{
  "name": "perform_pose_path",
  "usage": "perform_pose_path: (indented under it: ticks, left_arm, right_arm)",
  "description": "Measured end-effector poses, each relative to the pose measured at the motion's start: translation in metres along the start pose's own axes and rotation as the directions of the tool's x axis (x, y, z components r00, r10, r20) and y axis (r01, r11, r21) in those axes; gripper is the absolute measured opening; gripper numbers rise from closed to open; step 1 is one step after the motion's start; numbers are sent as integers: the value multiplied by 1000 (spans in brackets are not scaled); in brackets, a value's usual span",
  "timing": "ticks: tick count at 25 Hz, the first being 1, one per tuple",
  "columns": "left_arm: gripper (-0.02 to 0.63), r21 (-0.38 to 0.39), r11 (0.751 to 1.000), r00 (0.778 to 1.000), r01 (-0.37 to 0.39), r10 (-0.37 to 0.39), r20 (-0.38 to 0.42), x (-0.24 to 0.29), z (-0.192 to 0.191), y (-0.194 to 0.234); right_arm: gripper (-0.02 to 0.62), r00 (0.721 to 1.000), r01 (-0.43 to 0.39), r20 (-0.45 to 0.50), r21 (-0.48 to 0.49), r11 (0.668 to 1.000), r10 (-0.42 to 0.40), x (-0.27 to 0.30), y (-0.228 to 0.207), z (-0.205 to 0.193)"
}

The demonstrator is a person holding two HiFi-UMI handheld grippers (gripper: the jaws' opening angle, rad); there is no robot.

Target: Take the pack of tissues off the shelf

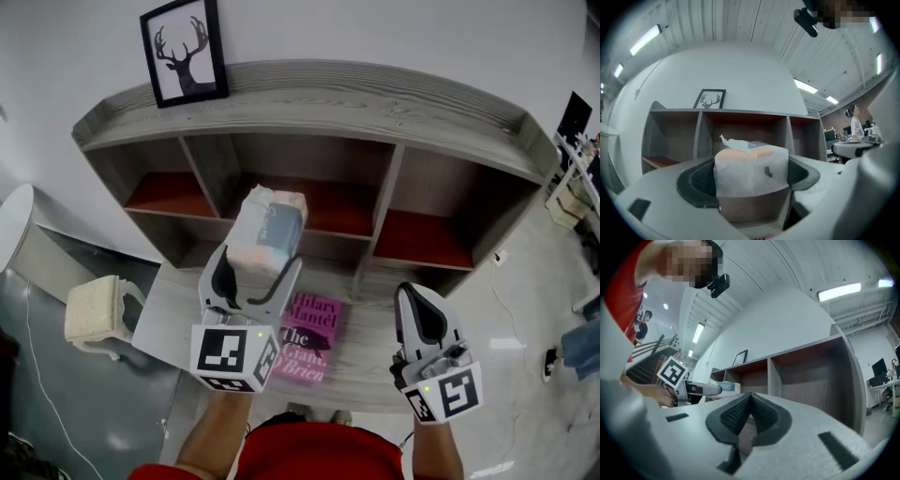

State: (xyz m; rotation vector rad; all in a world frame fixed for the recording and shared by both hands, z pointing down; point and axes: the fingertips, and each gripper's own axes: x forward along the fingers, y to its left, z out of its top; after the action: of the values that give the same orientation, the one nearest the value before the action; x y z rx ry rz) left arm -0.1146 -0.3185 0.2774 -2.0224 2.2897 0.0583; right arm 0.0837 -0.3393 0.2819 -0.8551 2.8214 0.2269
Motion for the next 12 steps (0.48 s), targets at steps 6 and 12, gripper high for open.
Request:
perform_pose_path:
  ticks: [6,12]
  left_arm:
    - [420,-28,1000,1000,0,1,17,-39,7,-11]
    - [420,-27,1000,1000,-7,8,27,-51,10,-10]
  right_arm:
    - [5,1000,-1,-12,8,1000,1,-9,9,-6]
    - [5,1000,1,-20,2,1000,-1,-12,14,-9]
